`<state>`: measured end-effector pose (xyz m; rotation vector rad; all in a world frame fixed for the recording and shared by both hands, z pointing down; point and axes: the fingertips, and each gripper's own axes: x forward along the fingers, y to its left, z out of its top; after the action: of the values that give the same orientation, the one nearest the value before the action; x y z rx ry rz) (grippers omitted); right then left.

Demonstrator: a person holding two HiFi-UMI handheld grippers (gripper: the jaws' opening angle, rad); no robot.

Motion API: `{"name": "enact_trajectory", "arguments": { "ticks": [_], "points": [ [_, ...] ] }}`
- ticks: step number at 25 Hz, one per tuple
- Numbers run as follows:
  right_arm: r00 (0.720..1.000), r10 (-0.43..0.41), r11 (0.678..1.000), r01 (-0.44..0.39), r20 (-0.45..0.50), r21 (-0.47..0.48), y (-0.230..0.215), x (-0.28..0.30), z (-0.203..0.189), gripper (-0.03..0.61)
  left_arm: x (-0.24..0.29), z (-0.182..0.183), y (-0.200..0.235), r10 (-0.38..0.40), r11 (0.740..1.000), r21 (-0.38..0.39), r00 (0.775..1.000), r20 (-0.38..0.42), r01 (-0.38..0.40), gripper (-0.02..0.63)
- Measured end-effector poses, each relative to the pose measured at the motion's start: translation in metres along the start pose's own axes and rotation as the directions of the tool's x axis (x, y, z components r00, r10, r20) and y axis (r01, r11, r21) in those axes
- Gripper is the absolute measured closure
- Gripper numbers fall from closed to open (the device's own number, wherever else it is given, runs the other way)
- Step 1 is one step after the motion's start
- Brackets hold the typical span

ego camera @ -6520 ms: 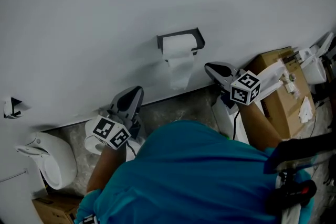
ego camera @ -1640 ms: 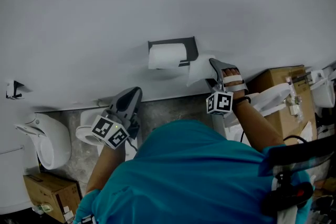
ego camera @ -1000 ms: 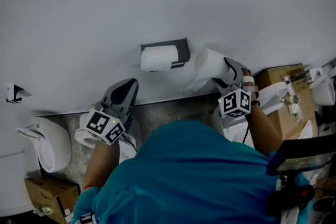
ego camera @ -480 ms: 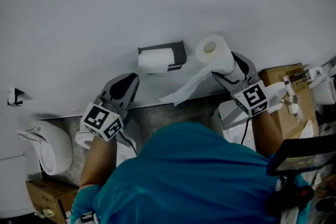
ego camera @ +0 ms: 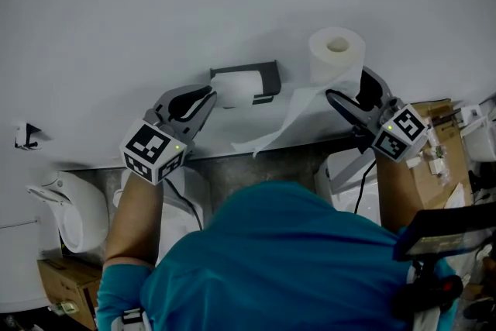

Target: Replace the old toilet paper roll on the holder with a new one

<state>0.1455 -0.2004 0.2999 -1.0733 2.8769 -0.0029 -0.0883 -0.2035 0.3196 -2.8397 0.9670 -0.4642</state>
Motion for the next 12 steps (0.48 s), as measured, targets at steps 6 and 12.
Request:
{"name": "enact_trajectory", "arguments": {
  "ticks": [6, 12],
  "points": [
    [0.998, 0.049, 0.999, -0.05, 0.039, 0.011, 0.006, -0.008, 0.004, 0.216, 0.033, -0.011, -0.007, -0.086, 0.946, 0.274, 0.947, -0.309, 0.175, 0.419],
    [0.997, 0.043, 0.999, -0.045, 0.06, 0.027, 0.004, -0.022, 0.005, 0.216, 0.067, -0.027, -0.011, -0.068, 0.812, 0.44, 0.81, -0.582, 0.384, 0.4]
  ]
}}
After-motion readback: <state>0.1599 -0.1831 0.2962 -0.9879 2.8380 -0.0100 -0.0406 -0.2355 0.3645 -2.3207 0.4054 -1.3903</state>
